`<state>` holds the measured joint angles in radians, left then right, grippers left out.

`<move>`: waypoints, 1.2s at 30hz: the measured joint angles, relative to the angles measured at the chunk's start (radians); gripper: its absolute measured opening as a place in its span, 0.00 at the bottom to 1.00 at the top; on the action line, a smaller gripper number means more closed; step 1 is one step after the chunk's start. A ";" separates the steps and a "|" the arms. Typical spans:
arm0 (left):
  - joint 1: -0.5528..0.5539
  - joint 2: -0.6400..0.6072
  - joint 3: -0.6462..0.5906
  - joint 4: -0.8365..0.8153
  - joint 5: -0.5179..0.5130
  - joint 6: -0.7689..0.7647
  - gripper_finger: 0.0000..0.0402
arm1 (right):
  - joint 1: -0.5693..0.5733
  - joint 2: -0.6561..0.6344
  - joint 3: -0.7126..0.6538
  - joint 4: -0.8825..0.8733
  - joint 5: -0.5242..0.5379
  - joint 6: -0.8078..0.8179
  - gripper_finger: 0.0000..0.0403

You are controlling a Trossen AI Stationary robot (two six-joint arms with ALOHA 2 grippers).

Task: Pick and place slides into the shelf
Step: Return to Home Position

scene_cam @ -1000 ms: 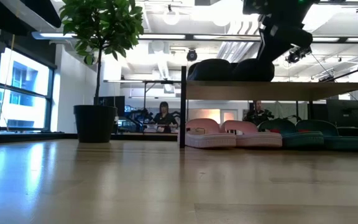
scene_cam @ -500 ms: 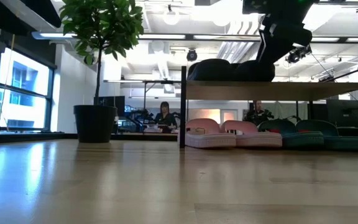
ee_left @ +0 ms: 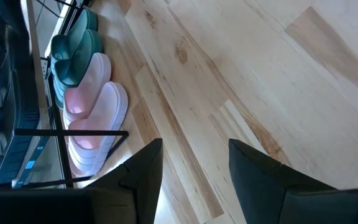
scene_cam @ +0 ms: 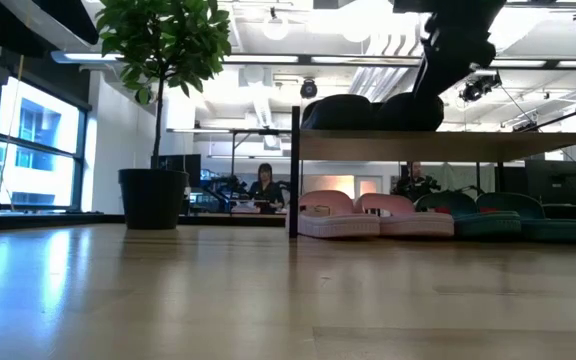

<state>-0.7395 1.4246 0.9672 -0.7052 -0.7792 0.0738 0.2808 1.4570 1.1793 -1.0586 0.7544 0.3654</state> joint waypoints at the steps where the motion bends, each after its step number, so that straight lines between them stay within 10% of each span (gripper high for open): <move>1: 0.000 0.000 0.000 0.000 0.000 0.000 0.41 | 0.004 -0.009 0.000 0.000 0.001 0.009 0.49; 15: 0.000 0.000 0.000 0.000 -0.015 -0.013 0.41 | 0.125 -0.165 0.000 -0.068 -0.222 0.280 0.48; 22: 0.000 0.000 0.000 0.001 -0.063 -0.060 0.41 | 0.267 -0.175 -0.023 -0.124 -0.316 0.494 0.26; 29: 0.000 0.000 -0.015 0.123 0.001 -0.064 0.41 | 0.367 -0.176 -0.231 0.292 -0.504 0.578 0.03; 36: 0.084 0.000 -0.229 0.890 0.354 0.335 0.41 | 0.334 -0.176 -0.409 0.968 -0.595 0.315 0.01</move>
<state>-0.6551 1.4250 0.7381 0.1847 -0.4248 0.4089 0.6152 1.2812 0.7708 -0.0909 0.1591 0.6809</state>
